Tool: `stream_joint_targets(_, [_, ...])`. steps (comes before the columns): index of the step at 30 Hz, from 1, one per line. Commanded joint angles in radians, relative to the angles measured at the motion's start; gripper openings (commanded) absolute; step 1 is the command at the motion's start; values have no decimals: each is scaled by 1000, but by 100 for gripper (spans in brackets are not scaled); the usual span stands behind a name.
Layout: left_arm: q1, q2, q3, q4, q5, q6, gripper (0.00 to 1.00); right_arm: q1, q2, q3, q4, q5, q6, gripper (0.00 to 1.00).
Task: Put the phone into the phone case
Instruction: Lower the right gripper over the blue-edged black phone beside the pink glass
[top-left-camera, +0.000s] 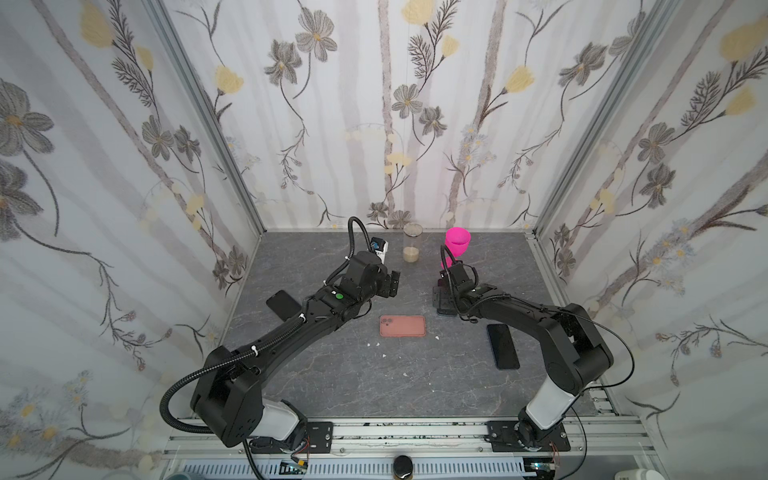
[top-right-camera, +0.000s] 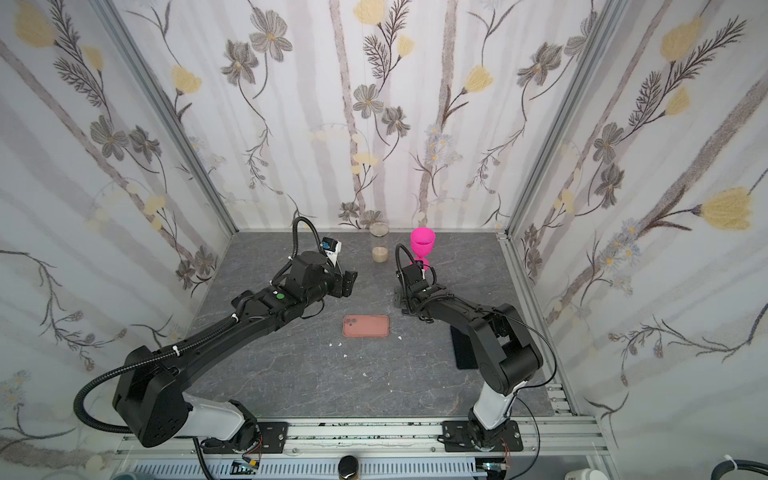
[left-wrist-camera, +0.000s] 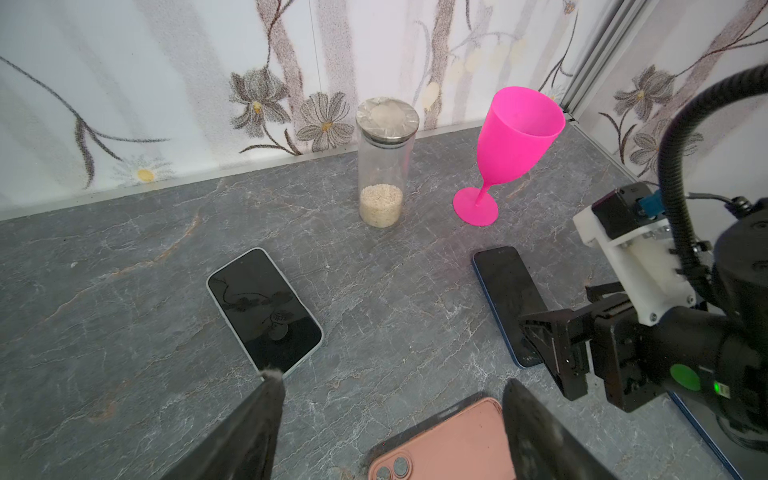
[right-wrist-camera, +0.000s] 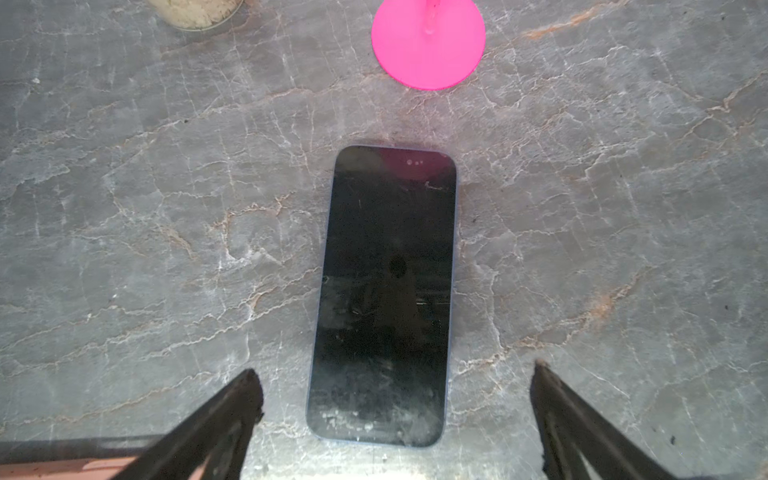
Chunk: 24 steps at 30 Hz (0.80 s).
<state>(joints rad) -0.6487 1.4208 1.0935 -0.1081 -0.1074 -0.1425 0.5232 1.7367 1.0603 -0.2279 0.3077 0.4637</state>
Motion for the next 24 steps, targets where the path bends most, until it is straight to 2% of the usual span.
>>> stream_joint_targets(1, [3,5,14,-7,3,4,82,-3,29,21,-4,-21,15,100])
stream_joint_targets(18, [7,-2,13,-8,-12,7,82,-9,170,95,-35,-55,8,100])
stream_joint_targets(24, [12,-3,14,-8,-11,7,82,-15,186,101,-43,-62,4,96])
